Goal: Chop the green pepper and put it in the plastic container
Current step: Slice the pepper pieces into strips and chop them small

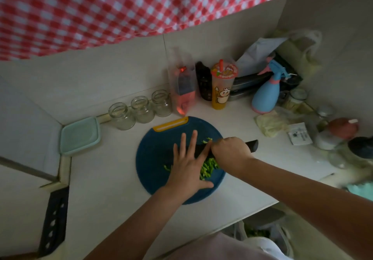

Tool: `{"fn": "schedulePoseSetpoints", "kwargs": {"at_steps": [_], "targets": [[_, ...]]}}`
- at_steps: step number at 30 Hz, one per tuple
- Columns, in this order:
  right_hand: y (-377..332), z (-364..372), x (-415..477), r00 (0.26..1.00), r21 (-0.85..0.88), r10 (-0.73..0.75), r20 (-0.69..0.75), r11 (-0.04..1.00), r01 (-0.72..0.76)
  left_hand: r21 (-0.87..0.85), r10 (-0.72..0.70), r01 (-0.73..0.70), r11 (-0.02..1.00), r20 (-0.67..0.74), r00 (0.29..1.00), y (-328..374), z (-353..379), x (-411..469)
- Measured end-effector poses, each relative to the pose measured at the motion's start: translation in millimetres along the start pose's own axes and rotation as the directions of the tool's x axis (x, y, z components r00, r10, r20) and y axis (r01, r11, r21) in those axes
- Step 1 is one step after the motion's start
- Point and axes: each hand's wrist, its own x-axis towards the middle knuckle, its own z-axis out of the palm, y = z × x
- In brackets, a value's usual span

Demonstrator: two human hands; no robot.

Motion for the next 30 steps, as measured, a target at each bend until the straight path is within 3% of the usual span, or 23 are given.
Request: {"fn": "schedulePoseSetpoints", "kwargs": {"at_steps": [5,11,18,22,24,25,27,29,30], "targets": [[7,6,-6,1.0,0.004,-0.003,-0.02,1.0,0.003,0.032,-0.007,0.008,0.999,-0.017,1.0,-3,15,-1],[25,17,-11,0.993,0.083,0.025,-0.115,0.996,-0.016,0.038,-0.122,0.126,0.991,-0.081,0.989,-28,30,7],[61,26,-27,0.979,0.1,0.095,-0.181,0.992,-0.078,0.021,-0.212,0.213,0.977,-0.039,0.976,-47,42,10],[85,34,-33,0.955,0.247,0.261,-0.138,0.943,-0.222,-0.239,-0.331,0.314,0.919,-0.033,0.943,-62,41,8],[96,39,-30,0.947,0.476,0.321,0.002,0.833,-0.283,-0.412,-0.414,0.353,0.84,-0.064,0.908,-70,35,10],[101,43,-27,0.94,0.633,0.325,0.105,0.707,-0.315,-0.46,-0.435,0.35,0.816,-0.092,0.896,-73,32,11],[107,48,-23,0.915,0.856,0.266,0.303,0.347,-0.384,-0.504,-0.472,0.352,0.788,-0.129,0.872,-78,29,12],[110,55,-20,0.891,0.906,0.204,0.407,0.038,-0.422,-0.551,-0.523,0.365,0.751,-0.159,0.837,-77,29,10],[112,59,-18,0.88,0.902,0.2,0.431,-0.049,-0.43,-0.585,-0.551,0.371,0.721,-0.16,0.819,-75,29,8]]}}
